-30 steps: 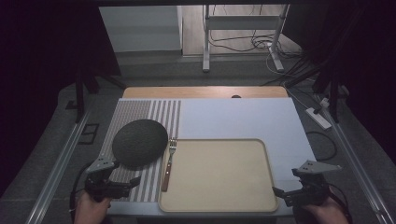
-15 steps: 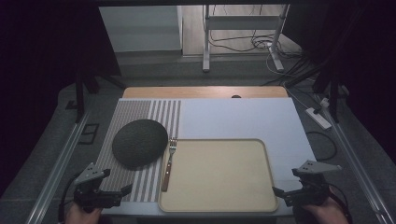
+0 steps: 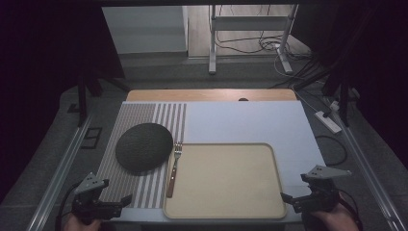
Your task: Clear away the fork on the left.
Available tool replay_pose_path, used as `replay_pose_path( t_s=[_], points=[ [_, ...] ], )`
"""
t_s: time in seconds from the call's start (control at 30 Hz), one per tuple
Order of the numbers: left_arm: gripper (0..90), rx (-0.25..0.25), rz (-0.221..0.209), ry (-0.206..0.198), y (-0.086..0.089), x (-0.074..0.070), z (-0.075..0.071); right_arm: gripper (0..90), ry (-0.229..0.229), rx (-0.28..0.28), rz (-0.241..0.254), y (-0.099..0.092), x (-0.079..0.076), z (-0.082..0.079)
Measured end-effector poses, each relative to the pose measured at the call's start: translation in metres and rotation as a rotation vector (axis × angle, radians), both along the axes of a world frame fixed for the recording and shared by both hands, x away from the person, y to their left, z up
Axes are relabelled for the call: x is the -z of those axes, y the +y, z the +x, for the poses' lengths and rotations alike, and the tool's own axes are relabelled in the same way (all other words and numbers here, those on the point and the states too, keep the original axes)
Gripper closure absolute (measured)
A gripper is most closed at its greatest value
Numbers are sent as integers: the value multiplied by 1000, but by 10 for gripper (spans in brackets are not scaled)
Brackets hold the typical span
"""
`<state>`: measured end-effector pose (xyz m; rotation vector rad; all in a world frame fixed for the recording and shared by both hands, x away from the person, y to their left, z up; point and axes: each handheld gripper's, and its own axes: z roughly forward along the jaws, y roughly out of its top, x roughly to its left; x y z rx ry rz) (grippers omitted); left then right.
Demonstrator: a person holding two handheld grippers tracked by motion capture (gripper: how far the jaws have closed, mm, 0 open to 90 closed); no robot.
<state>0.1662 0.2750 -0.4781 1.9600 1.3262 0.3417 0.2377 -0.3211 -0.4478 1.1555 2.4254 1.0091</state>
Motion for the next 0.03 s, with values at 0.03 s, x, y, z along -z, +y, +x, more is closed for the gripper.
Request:
replay_pose_path(
  t_s=[0.03],
  points=[
    [0,1,2,3,0,0,0,0,1,-2,2,0,0,0]
  ],
)
